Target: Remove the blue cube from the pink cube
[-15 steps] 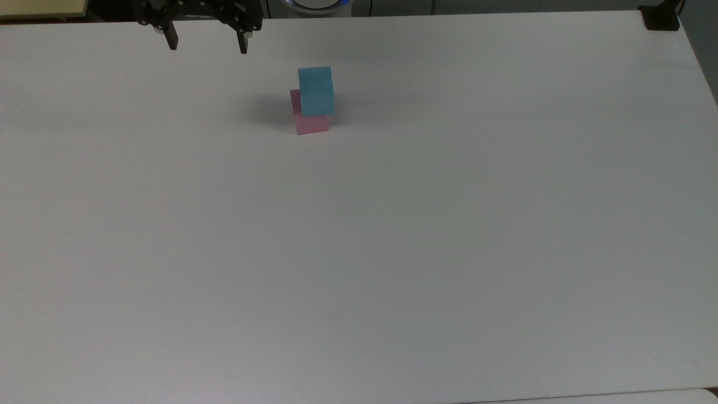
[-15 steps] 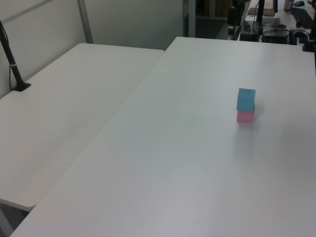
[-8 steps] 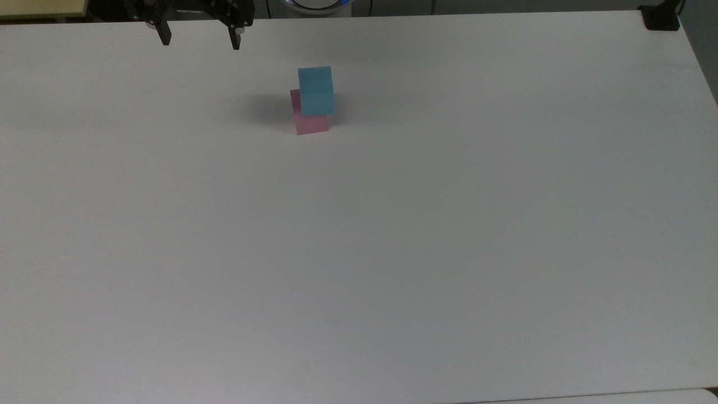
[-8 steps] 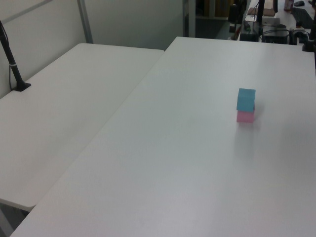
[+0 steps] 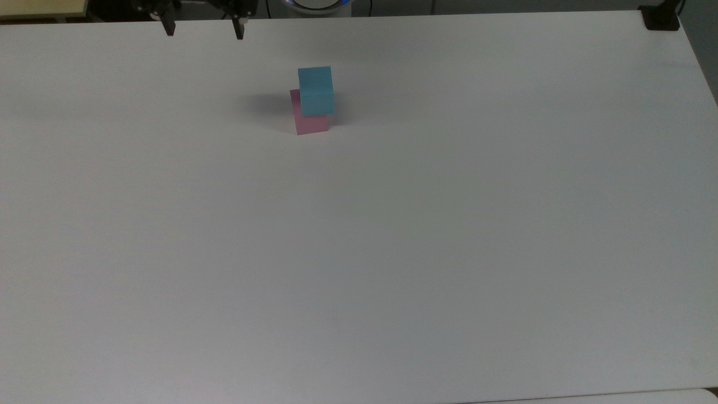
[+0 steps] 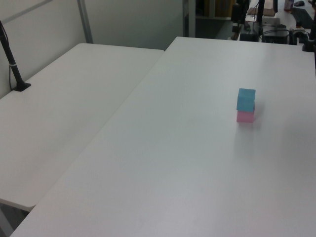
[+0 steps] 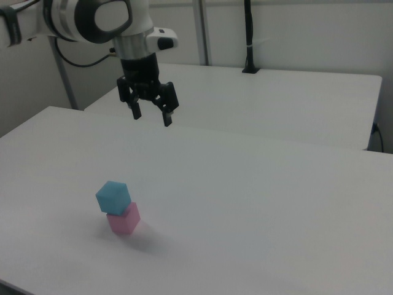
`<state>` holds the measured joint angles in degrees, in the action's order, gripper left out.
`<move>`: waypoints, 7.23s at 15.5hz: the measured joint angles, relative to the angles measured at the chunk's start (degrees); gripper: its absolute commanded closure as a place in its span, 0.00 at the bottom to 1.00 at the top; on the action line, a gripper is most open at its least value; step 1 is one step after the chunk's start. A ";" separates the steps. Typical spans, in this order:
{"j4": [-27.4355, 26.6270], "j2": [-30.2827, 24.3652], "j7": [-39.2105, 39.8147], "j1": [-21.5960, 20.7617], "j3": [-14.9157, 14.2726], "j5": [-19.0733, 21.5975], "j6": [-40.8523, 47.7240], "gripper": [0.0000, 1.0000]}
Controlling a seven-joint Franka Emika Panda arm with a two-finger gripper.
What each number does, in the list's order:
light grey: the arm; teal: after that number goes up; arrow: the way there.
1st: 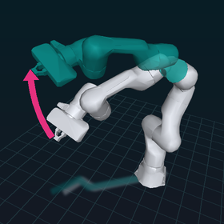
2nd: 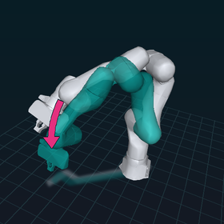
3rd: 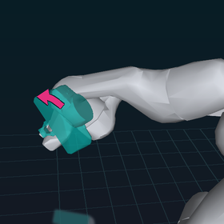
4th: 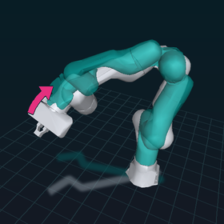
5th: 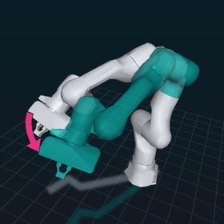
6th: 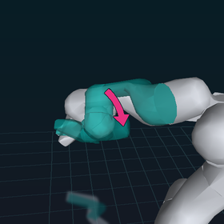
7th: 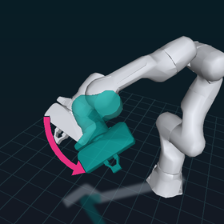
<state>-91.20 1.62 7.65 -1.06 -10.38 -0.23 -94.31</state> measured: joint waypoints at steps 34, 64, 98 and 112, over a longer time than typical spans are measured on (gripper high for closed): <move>-20.17 4.82 0.13 -11.99 3.42 -2.89 -3.11 0.10; 5.71 25.32 0.91 -4.52 2.77 -3.00 -9.05 0.59; 6.39 21.08 2.21 5.75 3.16 -6.90 -24.34 0.00; -5.58 0.81 0.72 2.09 7.19 -0.45 -6.61 0.00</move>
